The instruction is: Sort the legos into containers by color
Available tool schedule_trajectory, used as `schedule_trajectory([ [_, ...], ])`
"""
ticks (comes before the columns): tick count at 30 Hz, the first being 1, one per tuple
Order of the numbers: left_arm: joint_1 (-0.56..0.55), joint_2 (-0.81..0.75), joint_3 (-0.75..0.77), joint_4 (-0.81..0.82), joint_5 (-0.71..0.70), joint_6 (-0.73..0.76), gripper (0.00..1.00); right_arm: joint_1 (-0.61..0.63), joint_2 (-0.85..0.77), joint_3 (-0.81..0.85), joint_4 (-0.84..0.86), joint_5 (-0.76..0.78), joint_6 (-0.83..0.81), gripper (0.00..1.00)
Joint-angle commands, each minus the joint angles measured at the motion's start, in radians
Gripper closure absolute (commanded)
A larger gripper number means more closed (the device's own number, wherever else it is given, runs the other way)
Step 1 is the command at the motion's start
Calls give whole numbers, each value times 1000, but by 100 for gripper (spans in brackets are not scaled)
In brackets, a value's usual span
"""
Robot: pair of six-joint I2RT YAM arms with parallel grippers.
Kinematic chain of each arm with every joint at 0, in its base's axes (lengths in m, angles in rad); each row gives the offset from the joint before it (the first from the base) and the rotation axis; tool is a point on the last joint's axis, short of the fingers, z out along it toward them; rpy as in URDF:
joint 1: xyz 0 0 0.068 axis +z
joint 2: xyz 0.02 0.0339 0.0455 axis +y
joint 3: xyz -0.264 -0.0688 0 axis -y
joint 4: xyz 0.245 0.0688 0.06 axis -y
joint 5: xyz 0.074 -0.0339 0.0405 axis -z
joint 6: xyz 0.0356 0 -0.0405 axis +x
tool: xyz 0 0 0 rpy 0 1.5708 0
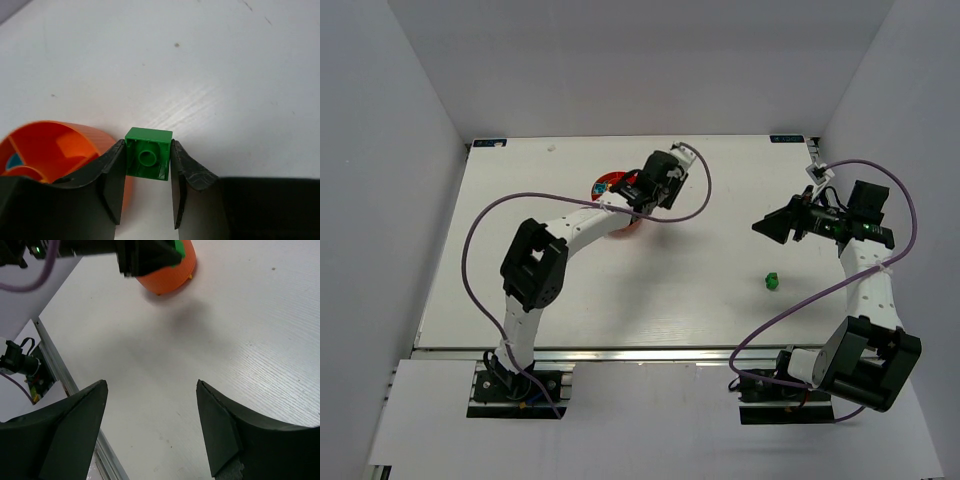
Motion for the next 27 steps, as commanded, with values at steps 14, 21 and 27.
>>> schedule_trajectory([
  [14,107,90,260,-97,-173,28,94,-3,-3,-11,8,-28,-26,24],
  [21,125,75,191,-82,-190,49,92,-3,3,-11,10,-28,-28,24],
  [27,135,84,194,-90,-200,60,87,-1,9,-11,5,-31,-28,24],
])
